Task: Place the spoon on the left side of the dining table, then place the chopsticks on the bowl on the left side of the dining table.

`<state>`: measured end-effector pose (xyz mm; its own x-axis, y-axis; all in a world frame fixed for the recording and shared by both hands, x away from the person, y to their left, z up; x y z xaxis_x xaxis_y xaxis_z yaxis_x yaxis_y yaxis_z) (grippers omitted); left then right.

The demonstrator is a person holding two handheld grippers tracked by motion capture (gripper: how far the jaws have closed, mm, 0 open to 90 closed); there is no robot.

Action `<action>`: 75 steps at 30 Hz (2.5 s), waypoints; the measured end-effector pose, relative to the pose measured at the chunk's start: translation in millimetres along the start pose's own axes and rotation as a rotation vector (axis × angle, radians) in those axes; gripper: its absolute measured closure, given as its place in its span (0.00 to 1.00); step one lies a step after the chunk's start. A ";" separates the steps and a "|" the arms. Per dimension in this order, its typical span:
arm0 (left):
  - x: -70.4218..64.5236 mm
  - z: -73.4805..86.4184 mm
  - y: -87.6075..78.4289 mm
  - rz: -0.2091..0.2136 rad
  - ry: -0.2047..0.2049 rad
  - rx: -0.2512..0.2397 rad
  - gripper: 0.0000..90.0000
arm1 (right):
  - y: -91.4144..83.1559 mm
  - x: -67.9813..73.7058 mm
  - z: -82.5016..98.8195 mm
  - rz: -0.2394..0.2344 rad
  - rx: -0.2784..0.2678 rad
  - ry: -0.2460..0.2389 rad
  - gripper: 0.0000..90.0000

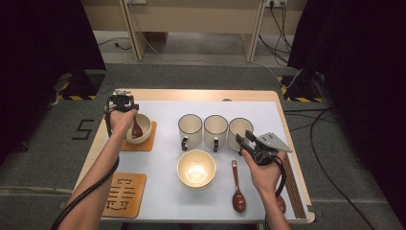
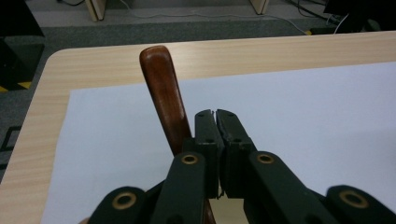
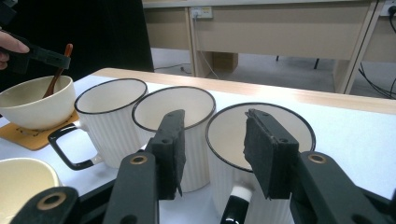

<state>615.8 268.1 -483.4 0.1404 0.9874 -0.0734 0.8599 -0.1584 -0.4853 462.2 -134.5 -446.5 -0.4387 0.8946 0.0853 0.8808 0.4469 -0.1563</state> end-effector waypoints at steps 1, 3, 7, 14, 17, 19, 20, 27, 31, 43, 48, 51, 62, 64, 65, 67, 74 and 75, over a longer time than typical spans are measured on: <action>0.2 -0.6 -0.5 -0.002 0.001 -0.003 0.95 | 0.0 -0.2 0.0 0.000 0.000 0.000 0.64; -0.8 -2.0 -2.2 0.002 -0.002 -0.009 0.94 | -0.4 -0.8 0.0 0.000 0.006 -0.001 0.64; -5.4 -7.9 -12.4 0.030 -0.018 -0.046 0.84 | -1.9 -5.9 -2.2 0.011 0.005 0.010 0.64; -5.7 -10.8 -43.6 0.060 -0.050 -0.107 0.56 | -5.7 -28.0 -2.7 0.052 0.043 0.026 0.64; -0.8 -9.0 -52.5 0.049 -0.051 -0.122 0.48 | -9.3 -38.1 -2.5 0.072 0.063 0.033 0.65; 2.5 -5.7 -57.2 0.043 -0.054 -0.120 0.44 | -11.3 -42.3 -0.6 0.084 0.079 0.042 0.65; 3.6 -4.3 -59.1 0.042 -0.061 -0.121 0.43 | -12.1 -44.0 0.7 0.085 0.087 0.047 0.65; 11.4 1.2 -70.2 0.038 -0.080 -0.132 0.41 | -17.1 -52.2 8.6 0.102 0.137 0.060 0.65; 9.6 2.4 -74.2 0.047 -0.080 -0.140 0.40 | -18.6 -55.2 10.0 0.114 0.158 0.068 0.66; 2.7 10.2 -91.4 0.083 -0.064 -0.164 0.38 | -26.0 -69.8 17.8 0.130 0.245 0.078 0.69; 7.3 19.7 -105.5 0.076 -0.064 -0.176 0.37 | -33.8 -78.3 25.2 0.148 0.309 0.083 0.70; 7.9 27.7 -114.5 0.077 -0.058 -0.173 0.37 | -40.0 -84.0 29.2 0.159 0.350 0.086 0.71; 15.9 50.5 -126.7 0.059 -0.063 -0.170 0.37 | -62.3 -99.1 46.5 0.182 0.515 0.107 0.75; 16.3 51.1 -128.1 0.061 -0.066 -0.174 0.37 | -66.7 -101.5 50.8 0.190 0.543 0.117 0.76; 16.0 52.3 -128.6 0.061 -0.062 -0.171 0.37 | -68.4 -102.1 52.3 0.192 0.553 0.121 0.77; 15.4 53.3 -128.4 0.064 -0.061 -0.169 0.37 | -73.2 -103.2 57.4 0.197 0.588 0.137 0.78; 15.2 49.1 -128.0 0.067 -0.051 -0.182 0.36 | -91.6 -106.8 80.1 0.208 0.750 0.171 0.84; 14.9 48.8 -128.1 0.068 -0.050 -0.182 0.36 | -93.7 -106.1 82.0 0.211 0.772 0.184 0.85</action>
<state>483.8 303.3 -464.8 0.1800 0.9727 -0.1463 0.9245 -0.2181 -0.3125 411.6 -270.8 -521.6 -0.1822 0.9749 0.1279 0.5413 0.2080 -0.8147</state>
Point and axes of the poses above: each handheld gripper's, and its own axes: y roughly forward along the jaws, z roughly out of its underside, x roughly to its left, the point moved 10 cm from there along y, roughly forward along the jaws, and after that the axes turned 8 degrees about -x, right-handed, at the moved point
